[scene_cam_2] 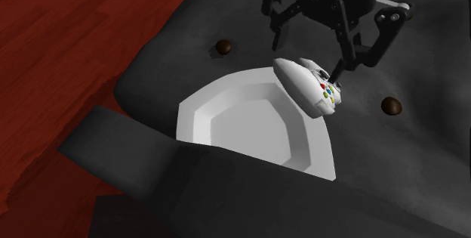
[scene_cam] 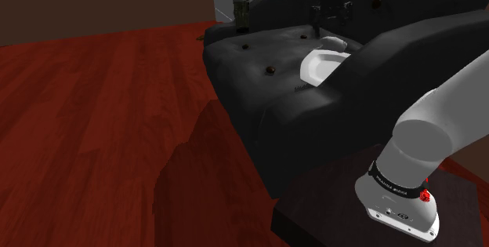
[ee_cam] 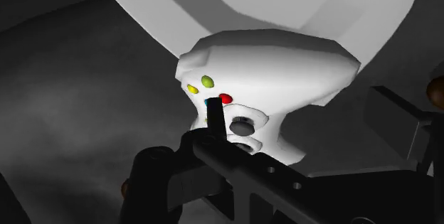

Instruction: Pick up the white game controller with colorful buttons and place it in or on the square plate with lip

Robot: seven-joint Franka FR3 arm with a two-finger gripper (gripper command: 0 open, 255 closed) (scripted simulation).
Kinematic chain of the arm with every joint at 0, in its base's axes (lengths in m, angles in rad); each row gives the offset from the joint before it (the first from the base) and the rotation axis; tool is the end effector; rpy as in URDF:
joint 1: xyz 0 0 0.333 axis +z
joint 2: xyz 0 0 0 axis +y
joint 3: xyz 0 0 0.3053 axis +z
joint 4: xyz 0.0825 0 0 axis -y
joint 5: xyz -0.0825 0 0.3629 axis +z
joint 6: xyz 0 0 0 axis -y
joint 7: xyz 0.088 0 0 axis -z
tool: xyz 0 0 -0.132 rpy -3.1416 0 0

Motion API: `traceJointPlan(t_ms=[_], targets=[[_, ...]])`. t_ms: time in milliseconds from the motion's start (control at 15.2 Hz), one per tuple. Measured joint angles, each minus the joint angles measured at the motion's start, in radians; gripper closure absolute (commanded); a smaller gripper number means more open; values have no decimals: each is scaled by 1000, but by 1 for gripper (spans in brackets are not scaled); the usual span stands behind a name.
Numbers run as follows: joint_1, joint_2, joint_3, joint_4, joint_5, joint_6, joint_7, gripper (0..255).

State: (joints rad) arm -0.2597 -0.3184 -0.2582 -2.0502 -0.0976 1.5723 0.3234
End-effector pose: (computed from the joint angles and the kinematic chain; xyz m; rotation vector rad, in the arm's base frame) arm 0.3558 -0.2290 0.5226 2.8729 -1.2378 -0.2659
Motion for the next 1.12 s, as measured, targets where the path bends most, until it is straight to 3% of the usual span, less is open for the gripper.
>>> traceJointPlan(t_ms=[198, 726, 1056, 1122], targets=[[-35, 74, -44, 64, 55, -32, 62, 0], [-41, 63, -49, -31, 58, 48, 79, 0], [-42, 61, -50, -37, 57, 55, 79, 0], [-41, 61, -50, -37, 57, 55, 79, 255]])
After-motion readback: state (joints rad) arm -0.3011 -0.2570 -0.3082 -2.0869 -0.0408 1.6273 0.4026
